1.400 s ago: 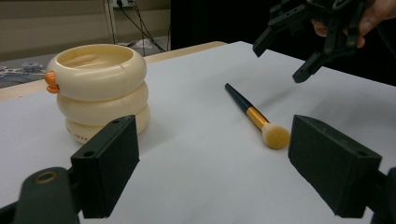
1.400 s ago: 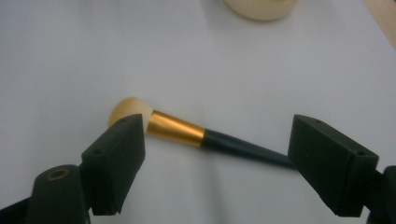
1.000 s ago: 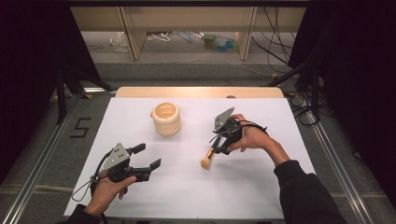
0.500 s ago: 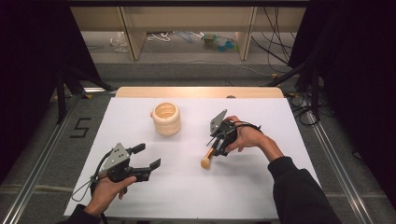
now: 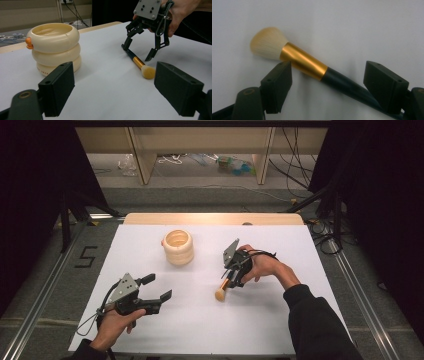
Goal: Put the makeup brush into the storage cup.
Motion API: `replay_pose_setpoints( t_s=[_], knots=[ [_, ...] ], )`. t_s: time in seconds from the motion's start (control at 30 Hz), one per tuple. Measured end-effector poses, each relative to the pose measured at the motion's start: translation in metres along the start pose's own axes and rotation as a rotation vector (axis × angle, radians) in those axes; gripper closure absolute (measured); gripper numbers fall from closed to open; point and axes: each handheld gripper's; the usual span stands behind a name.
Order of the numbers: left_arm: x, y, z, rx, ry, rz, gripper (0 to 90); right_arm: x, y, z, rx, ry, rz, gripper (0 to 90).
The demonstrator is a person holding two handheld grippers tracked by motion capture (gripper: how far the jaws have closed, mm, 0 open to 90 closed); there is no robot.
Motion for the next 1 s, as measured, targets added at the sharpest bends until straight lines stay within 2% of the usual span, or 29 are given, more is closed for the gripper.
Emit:
replay_pose_setpoints(
  t_s=[0.2, 0.33, 0.43, 0.5, 0.6, 0.63, 0.8, 0.9, 1.0],
  knots=[
    [0.0001, 0.0002, -0.0001, 0.001, 0.000, 0.000, 16.6, 0.0010, -0.0070, 0.0002, 0.019, 0.019, -0.019, 24.2],
    [0.0001, 0.0003, -0.0001, 0.001, 0.002, 0.002, 16.6, 0.0004, -0.0092, 0.0011, 0.025, 0.016, -0.019, 25.1],
    [0.0002, 0.0003, -0.0003, 0.000, -0.005, 0.001, 16.6, -0.0008, -0.0108, 0.0029, 0.026, 0.006, -0.019, 28.6],
    [0.0002, 0.0004, 0.0003, 0.001, 0.006, 0.002, 16.6, -0.0010, -0.0112, 0.0034, 0.044, -0.005, -0.022, 30.9],
    [0.0001, 0.0002, 0.0002, 0.001, 0.008, 0.003, 16.6, -0.0008, -0.0105, 0.0037, 0.044, -0.005, -0.024, 35.4],
    [0.0002, 0.0002, -0.0001, 0.001, 0.005, 0.003, 16.6, -0.0006, -0.0096, 0.0044, 0.040, -0.014, -0.023, 39.8],
    [0.0006, 0.0005, -0.0004, 0.000, -0.010, 0.002, 16.6, 0.0009, -0.0091, 0.0048, 0.033, -0.013, -0.034, 43.1],
    [0.0001, 0.0003, 0.0004, 0.001, 0.010, 0.002, 16.6, 0.0017, -0.0088, 0.0049, 0.037, -0.019, -0.039, 44.9],
    [0.0002, 0.0004, 0.0000, 0.002, 0.006, 0.002, 16.6, 0.0018, -0.0088, 0.0048, 0.033, -0.024, -0.039, 47.2]
  ],
)
Point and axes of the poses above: each handheld gripper's, and its own axes: y roughly backward along the jaws, x roughly out of its top, z roughly to its right, and after that the axes turned 2 degrees about -y, right-handed
